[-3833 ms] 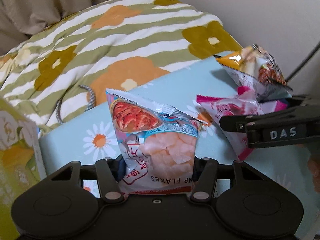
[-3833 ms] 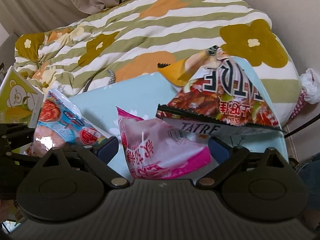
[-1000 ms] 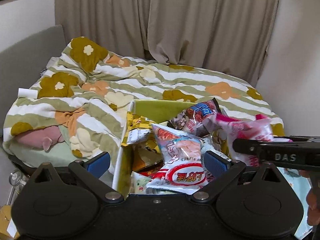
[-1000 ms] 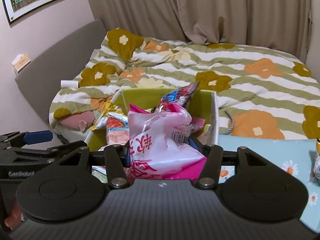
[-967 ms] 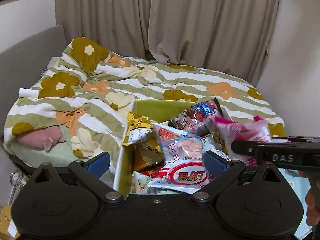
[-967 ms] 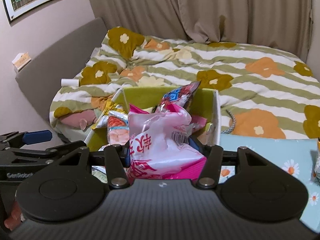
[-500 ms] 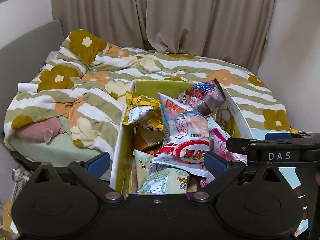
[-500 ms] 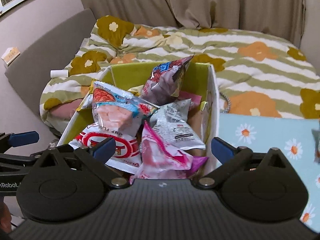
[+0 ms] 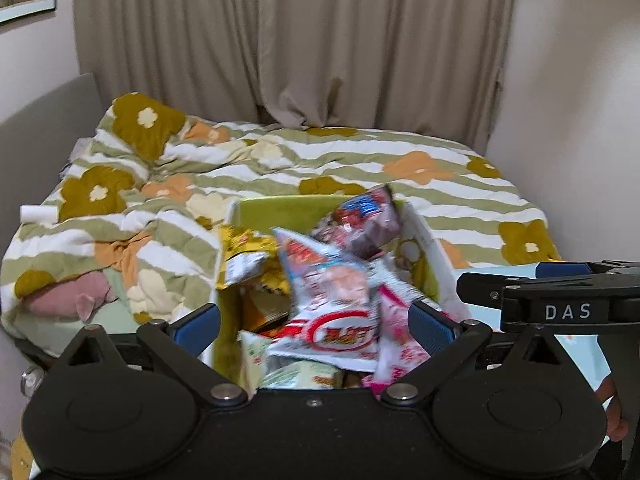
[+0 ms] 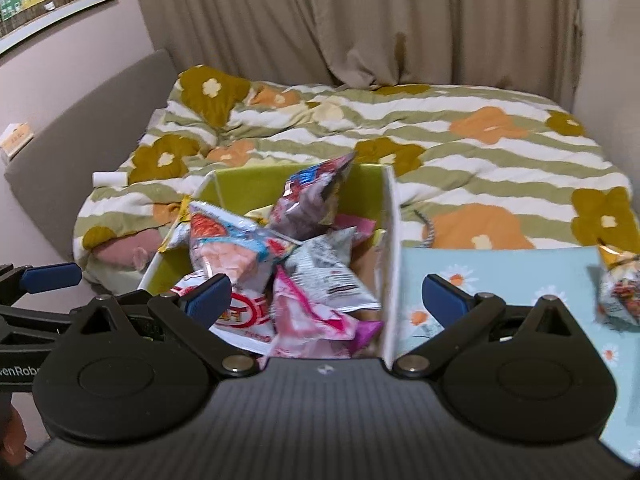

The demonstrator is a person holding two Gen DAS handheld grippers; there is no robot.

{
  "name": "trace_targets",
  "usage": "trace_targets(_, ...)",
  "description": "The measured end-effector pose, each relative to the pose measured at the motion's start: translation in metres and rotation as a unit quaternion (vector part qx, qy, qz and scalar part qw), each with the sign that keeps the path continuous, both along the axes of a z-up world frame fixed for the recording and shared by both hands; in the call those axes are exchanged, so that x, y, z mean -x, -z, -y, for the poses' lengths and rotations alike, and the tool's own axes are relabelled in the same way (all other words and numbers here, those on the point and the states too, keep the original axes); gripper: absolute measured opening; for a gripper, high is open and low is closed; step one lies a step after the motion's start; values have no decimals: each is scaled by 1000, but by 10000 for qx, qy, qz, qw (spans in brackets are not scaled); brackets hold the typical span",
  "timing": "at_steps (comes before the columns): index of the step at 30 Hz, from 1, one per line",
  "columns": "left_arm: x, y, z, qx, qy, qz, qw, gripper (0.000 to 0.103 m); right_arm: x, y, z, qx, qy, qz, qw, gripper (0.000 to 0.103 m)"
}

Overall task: Organize snacks
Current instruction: 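Move both tools back over the last two snack bags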

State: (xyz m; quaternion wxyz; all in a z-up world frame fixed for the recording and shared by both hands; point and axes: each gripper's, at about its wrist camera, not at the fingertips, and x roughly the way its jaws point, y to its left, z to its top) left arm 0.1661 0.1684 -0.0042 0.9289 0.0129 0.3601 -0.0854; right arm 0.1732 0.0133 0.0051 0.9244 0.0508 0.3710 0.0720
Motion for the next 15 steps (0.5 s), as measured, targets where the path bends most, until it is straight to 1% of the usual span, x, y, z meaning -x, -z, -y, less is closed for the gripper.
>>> trace_targets(4, 3, -4, 17, 7, 232, 93, 9997, 101, 12, -8, 22, 70, 183, 24, 9998, 103)
trace_targets(8, 8, -7, 42, 33, 485, 187, 9986, 101, 24, -11, 54, 295, 454, 91, 9985, 103)
trace_targets(12, 12, -6, 77, -9, 706, 203, 9973, 101, 36, -9, 96, 359, 634, 107, 9973, 103)
trace_targets(15, 14, -1, 109, -45, 770, 155, 9969, 101, 42, -7, 131, 346, 792, 121, 9962, 103)
